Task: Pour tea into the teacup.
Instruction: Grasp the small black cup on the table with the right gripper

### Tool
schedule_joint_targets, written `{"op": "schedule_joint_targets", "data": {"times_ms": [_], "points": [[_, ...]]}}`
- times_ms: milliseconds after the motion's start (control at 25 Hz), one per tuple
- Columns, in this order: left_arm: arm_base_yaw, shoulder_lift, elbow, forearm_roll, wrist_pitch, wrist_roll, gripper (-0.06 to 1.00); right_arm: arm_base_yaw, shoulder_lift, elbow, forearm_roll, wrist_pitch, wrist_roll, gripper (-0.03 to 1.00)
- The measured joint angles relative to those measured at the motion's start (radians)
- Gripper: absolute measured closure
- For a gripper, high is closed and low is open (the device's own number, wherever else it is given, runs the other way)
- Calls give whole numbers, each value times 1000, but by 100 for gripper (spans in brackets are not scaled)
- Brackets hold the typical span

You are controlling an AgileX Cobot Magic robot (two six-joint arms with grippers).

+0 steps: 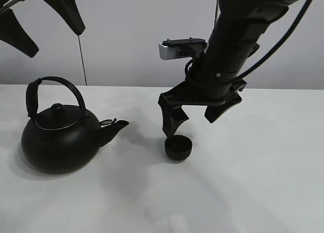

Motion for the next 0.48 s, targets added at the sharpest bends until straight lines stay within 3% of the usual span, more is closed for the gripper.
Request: {"op": "schedule_joint_targets", "data": {"times_ms": [480], "points": [[0,0,0,0,-4,0,25,34,99,-79,-35,63,-20,29]]}}
